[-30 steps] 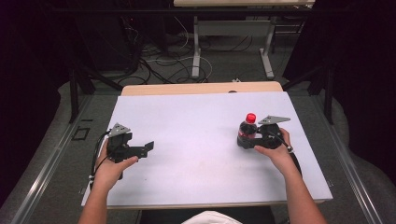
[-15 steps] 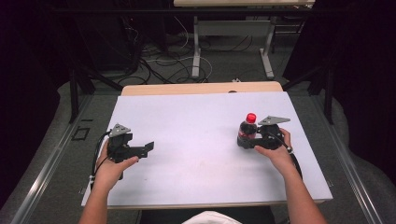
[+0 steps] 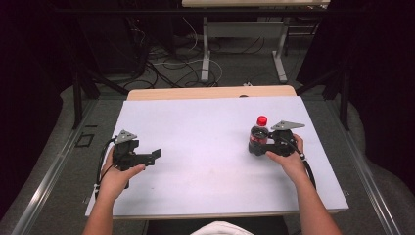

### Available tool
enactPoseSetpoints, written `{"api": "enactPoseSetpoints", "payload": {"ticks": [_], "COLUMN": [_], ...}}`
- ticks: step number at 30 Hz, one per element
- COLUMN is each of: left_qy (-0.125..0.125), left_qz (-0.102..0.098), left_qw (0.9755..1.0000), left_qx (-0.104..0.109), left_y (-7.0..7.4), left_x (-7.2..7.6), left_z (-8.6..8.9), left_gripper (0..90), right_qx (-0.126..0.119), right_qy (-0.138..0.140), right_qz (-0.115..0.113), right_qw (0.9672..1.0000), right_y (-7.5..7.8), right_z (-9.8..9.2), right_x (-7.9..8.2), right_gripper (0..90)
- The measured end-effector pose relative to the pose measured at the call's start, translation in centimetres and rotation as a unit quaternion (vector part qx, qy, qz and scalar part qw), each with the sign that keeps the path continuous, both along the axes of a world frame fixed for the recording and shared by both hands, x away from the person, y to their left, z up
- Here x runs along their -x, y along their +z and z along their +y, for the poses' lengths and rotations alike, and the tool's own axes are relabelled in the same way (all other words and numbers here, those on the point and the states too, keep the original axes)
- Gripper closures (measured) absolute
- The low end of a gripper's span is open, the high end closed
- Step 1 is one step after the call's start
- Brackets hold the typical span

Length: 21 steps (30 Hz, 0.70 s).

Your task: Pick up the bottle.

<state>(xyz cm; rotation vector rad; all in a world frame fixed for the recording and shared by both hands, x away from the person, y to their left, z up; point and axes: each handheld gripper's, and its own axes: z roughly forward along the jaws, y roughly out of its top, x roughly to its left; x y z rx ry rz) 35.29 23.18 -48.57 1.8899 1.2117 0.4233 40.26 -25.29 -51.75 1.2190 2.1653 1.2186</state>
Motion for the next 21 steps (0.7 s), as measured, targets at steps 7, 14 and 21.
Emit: {"api": "enactPoseSetpoints", "payload": {"ticks": [7, 14, 21], "left_qy": [0.002, 0.002, 0.005], "left_qz": [-0.001, -0.004, 0.001], "left_qw": [1.0000, 1.0000, 1.0000], "left_qx": [-0.002, -0.007, -0.002], "left_y": [0.00, -0.01, -0.03], "left_x": [0.00, -0.05, 0.00], "left_z": [0.11, 0.17, 0.17], "left_gripper": [3.8, 3.8, 3.9], "right_qx": [0.004, -0.005, -0.002], "right_qy": [-0.001, 0.007, 0.008], "right_qz": [-0.002, 0.002, -0.001], "right_qw": [1.0000, 1.0000, 1.0000], "right_y": [-0.03, -0.35, -0.40], "right_z": [0.18, 0.44, 0.47], "right_x": [0.05, -0.14, -0.10], "right_gripper": [27.6, 26.3, 26.8]}}
